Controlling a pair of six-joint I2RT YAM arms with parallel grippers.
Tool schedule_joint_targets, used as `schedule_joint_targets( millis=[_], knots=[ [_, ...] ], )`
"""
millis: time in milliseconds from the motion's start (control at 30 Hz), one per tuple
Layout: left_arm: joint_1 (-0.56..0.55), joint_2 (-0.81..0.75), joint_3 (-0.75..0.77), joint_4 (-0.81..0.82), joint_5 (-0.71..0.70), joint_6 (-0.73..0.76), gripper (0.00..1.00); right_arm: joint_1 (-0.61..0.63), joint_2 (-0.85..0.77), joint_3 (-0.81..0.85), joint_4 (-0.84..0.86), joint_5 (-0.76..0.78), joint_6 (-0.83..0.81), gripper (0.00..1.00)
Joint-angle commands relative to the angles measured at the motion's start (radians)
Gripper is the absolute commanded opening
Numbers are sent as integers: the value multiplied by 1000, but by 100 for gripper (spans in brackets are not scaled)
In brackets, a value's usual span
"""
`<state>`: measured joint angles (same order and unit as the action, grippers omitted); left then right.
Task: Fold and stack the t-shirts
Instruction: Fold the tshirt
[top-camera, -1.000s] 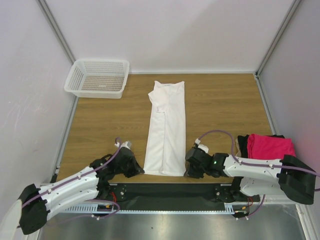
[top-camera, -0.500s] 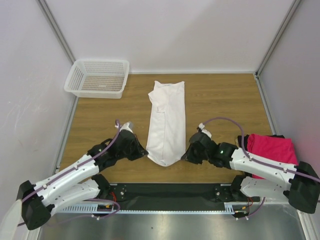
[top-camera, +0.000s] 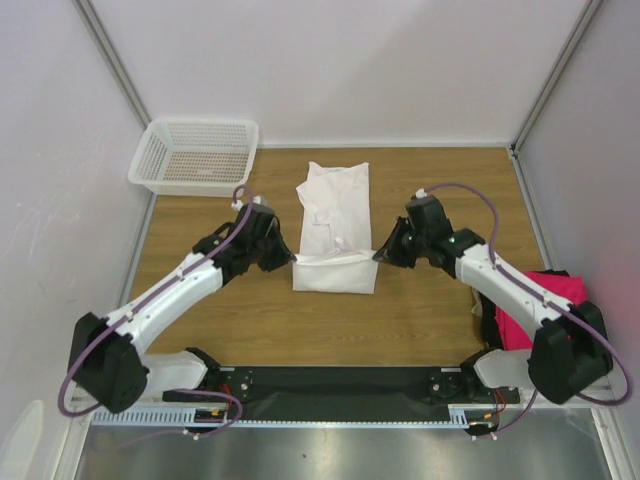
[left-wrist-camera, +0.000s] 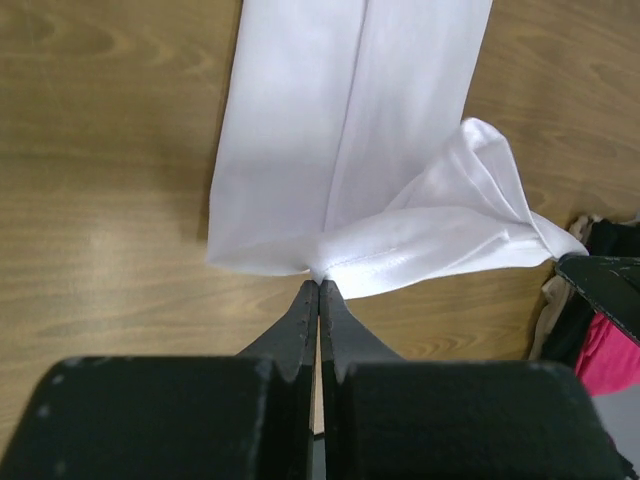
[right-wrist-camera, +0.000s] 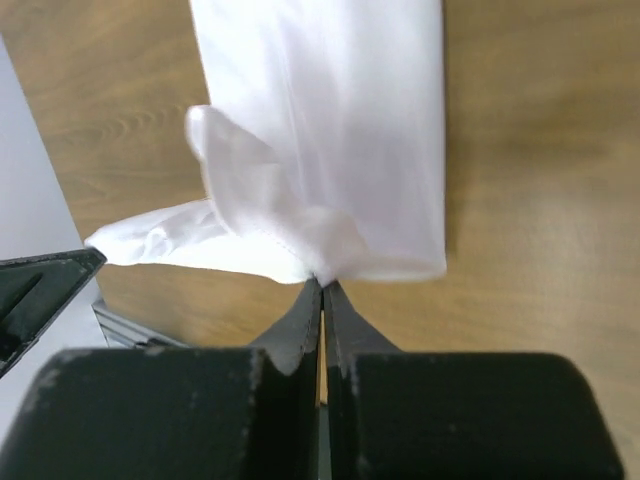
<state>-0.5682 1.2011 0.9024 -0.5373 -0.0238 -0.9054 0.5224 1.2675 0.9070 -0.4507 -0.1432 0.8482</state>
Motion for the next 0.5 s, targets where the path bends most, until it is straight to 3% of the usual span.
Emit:
schedule_joint_targets(
  millis=[0,467],
  knots=[
    [28,89,104,25,16,46,1,-54,82,116,30,-134,-123,0],
    [122,373,319,66,108,79,0,-180,375,363,81,-348,-334,0]
  ],
)
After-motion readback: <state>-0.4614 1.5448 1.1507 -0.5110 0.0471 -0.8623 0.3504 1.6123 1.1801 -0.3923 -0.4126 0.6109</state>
